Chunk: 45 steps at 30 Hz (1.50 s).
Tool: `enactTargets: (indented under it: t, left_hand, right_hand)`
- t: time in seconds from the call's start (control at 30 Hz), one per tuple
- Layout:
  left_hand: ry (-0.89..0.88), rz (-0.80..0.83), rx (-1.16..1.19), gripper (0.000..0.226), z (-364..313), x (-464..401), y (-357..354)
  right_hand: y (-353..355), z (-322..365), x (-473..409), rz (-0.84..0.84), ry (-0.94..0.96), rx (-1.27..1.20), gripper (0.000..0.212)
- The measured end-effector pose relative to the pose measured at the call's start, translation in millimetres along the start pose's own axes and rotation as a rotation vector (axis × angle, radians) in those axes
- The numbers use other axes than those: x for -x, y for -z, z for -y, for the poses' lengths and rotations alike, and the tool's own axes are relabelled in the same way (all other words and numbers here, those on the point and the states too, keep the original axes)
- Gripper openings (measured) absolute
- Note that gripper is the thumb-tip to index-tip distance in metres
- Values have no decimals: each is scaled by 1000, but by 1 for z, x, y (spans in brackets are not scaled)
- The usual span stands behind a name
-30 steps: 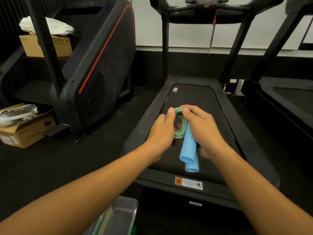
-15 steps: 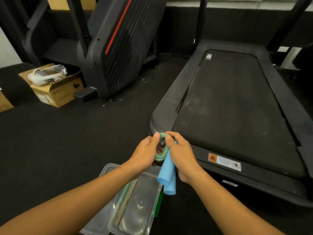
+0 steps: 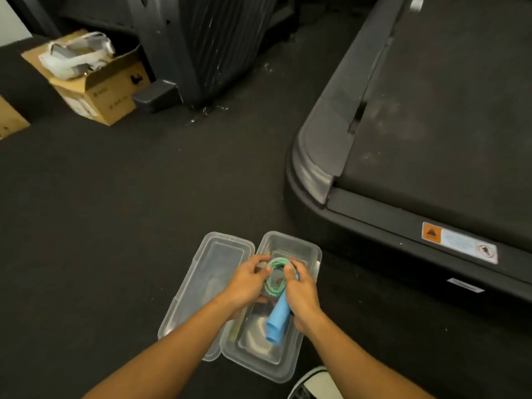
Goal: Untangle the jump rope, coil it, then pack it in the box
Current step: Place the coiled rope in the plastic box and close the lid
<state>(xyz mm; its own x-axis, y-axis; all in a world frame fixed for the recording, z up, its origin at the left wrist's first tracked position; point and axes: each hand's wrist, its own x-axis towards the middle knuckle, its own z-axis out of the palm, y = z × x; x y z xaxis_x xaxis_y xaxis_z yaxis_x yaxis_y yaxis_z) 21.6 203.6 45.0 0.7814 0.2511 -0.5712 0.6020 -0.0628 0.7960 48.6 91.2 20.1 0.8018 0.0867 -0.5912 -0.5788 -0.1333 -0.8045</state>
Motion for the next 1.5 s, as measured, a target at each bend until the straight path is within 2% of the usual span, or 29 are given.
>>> enactTargets:
  t: [0.17,0.27,0.33,0.43,0.53,0.6,0.7,0.77,0.87,0.93,1.0,1.07,1.23,1.37,1.5]
  left_hand:
    - [-52,-25,-227,33,44,-26,-6]
    - [-123,-48,-427,36,47,-24,-11]
    - [-149,10,-463,42,52,-24,-17]
    - [-81,123,-546,60,62,-23,-22]
    - [-60,140,-589,73,64,-21,-22]
    - [-102,136,-634,73,63,-16,-21]
    - [-284,73,-689,64,54,-5,-11]
    - [-420,-22,-634,51,46,4,4]
    - [-467,-245,-575,39,46,6,34]
    - [-405,-398,-587,38,48,0,54]
    - [-232,-453,-612,48,49,-7,69]
    - [-48,-402,-655,69,53,-15,77]
    - [254,-306,-661,107,76,-35,89]
    - [377,-285,-706,122,91,-40,94]
    - [413,-299,-719,126,97,-44,96]
  right_hand:
    - [-12,-27,-15,-10,-13,148,27]
    - [-18,-36,-20,-4,11,269,25]
    - [-18,-38,-22,-12,9,359,25]
    - [-17,-46,-26,-22,-3,470,26]
    - [-18,-51,-30,-4,-27,523,34]
    - [-17,-44,-27,19,-46,544,46]
    - [-15,-33,-22,67,-84,568,72]
    - [-13,-27,-20,75,-67,593,77]
    - [-6,-19,-15,89,-47,615,77]
    - [-2,-16,-11,99,-37,618,78]
    - [0,-12,-6,98,-1,623,77]
    - [-1,-7,-1,104,64,653,76]
    - [-15,6,11,191,239,713,75]
    - [-29,8,16,269,291,741,75]
    - [-37,7,14,298,287,744,76]
